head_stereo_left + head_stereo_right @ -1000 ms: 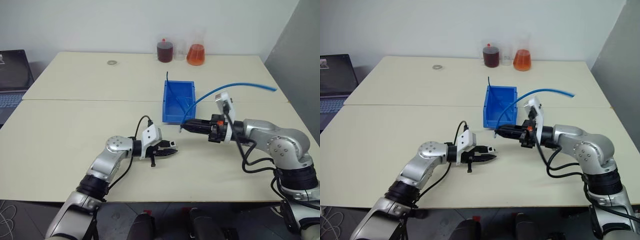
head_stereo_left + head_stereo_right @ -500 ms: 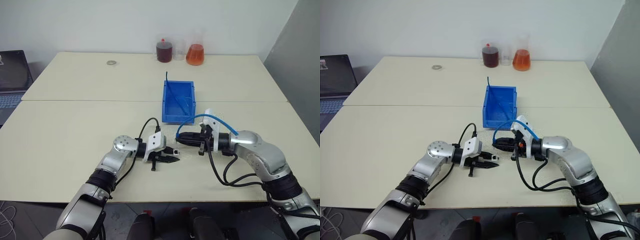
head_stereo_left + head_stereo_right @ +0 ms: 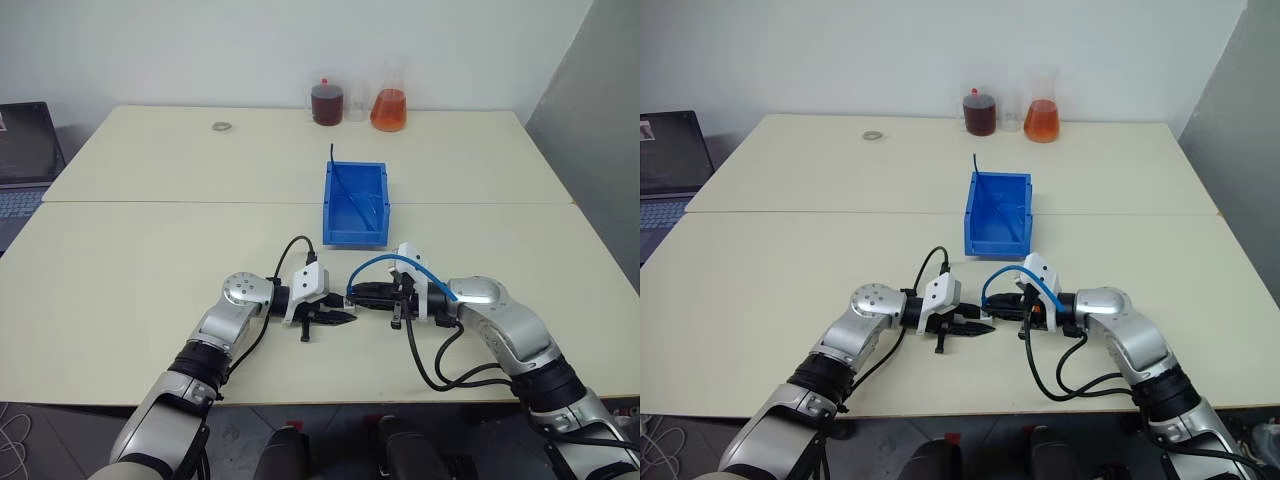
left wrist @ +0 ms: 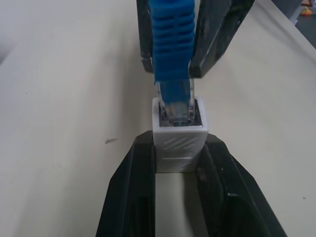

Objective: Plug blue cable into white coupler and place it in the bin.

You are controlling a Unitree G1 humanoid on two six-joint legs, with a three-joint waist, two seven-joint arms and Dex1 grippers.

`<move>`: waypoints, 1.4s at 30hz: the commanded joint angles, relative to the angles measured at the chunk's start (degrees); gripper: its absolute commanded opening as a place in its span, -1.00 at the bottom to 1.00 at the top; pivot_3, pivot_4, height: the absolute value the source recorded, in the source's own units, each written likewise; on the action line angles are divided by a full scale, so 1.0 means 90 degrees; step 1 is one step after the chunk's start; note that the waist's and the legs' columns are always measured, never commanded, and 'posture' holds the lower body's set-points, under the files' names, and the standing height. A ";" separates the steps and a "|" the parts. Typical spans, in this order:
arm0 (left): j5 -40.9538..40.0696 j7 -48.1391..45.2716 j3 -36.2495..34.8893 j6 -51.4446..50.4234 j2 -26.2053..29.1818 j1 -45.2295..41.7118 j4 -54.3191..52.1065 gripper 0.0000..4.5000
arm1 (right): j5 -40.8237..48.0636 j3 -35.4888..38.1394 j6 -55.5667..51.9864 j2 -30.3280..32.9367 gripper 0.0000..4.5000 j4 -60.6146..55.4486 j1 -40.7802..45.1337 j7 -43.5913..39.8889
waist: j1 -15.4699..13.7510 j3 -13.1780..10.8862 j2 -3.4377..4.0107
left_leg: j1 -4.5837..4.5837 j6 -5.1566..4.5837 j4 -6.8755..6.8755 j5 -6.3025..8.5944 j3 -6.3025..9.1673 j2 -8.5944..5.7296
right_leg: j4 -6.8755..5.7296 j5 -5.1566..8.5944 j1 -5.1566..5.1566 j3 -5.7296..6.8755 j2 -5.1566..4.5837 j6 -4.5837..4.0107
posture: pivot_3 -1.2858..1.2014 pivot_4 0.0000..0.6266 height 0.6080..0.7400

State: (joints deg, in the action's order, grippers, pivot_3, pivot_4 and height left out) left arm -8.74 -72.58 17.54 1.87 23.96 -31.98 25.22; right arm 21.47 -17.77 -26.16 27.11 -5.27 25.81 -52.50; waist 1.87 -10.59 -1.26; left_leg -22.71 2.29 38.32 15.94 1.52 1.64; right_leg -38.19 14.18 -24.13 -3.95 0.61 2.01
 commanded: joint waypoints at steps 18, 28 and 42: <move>-0.0025 0.0029 -0.0193 -0.0105 0.0086 0.0020 -0.0327 -0.65 | -0.1189 -0.0605 0.1238 0.0075 -0.91 0.1049 -0.0081 -0.0624 | 0.0005 0.0000 0.0000 | 0.0028 -0.0001 0.0054 0.0001 -0.0004 -0.0002 | -0.0077 0.0022 0.0010 -0.0009 0.0005 0.0019 | 0.03 -0.52 1.00; -0.0012 0.0118 -0.0201 -0.0157 0.0167 0.0119 -0.0480 -0.65 | -0.1343 -0.0784 0.1436 0.0009 -0.91 0.1369 -0.0169 -0.0729 | 0.0017 0.0003 0.0001 | 0.0084 -0.0002 0.0051 0.0001 -0.0003 0.0007 | -0.0086 0.0030 0.0050 -0.0014 0.0016 0.0011 | 0.03 -0.52 1.00; 0.0030 0.0150 -0.0189 -0.0081 0.0160 0.0011 -0.0332 -0.65 | -0.1668 -0.0858 0.1881 -0.0027 -0.91 0.2139 -0.0061 -0.0881 | 0.0079 0.0007 0.0001 | 0.0110 -0.0002 0.0050 0.0001 -0.0001 0.0009 | -0.0086 0.0032 0.0075 -0.0013 0.0019 0.0014 | 0.03 -0.52 1.00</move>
State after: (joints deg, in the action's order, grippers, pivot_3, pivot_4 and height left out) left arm -7.59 -70.62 17.50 0.23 25.28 -30.53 23.58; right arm 12.42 -21.96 -6.97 25.30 7.38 27.81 -59.92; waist 2.58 -10.53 -1.25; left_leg -21.72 2.28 38.77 15.95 1.51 1.72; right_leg -38.96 14.46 -23.45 -4.07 0.78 2.13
